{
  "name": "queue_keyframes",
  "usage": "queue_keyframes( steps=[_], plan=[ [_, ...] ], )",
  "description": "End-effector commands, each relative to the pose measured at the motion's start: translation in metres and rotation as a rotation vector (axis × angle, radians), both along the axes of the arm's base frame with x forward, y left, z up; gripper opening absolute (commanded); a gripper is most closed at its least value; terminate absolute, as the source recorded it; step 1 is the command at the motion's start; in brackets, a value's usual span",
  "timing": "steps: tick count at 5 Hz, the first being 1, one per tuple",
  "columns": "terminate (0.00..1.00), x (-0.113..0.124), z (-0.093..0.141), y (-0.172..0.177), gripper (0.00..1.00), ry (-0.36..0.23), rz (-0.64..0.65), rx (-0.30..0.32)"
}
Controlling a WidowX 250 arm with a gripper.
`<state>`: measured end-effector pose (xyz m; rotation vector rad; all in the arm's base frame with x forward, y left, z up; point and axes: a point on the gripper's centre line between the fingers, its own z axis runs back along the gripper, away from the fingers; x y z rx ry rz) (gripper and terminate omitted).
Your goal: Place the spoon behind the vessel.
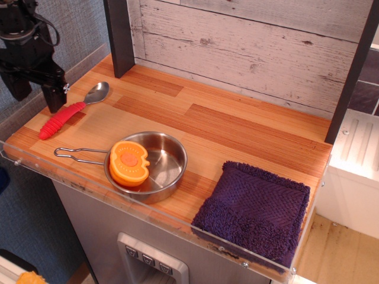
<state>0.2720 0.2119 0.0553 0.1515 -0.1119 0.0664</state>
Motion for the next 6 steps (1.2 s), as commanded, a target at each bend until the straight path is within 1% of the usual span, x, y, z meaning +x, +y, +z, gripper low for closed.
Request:
queue_keyframes(
  steps=[1, 2, 3, 4, 5, 6],
  plan=[
    [0.00, 0.014, -0.009, 0.013, 1.00, 0.000, 0.019, 0.010],
    [0.00, 0.016, -0.026, 0.014, 1.00, 0.025, 0.014, -0.025],
    [0.00, 0.019, -0.035, 0.009, 1.00, 0.031, -0.005, -0.062],
    [0.00, 0.020, -0.036, 0.004, 0.00, 0.022, -0.021, -0.072],
    [0.00, 0.018, -0.031, 0.002, 0.00, 0.014, -0.017, -0.075],
    [0.00, 0.016, -0.008, 0.000, 0.00, -0.019, 0.022, -0.070]
  ],
)
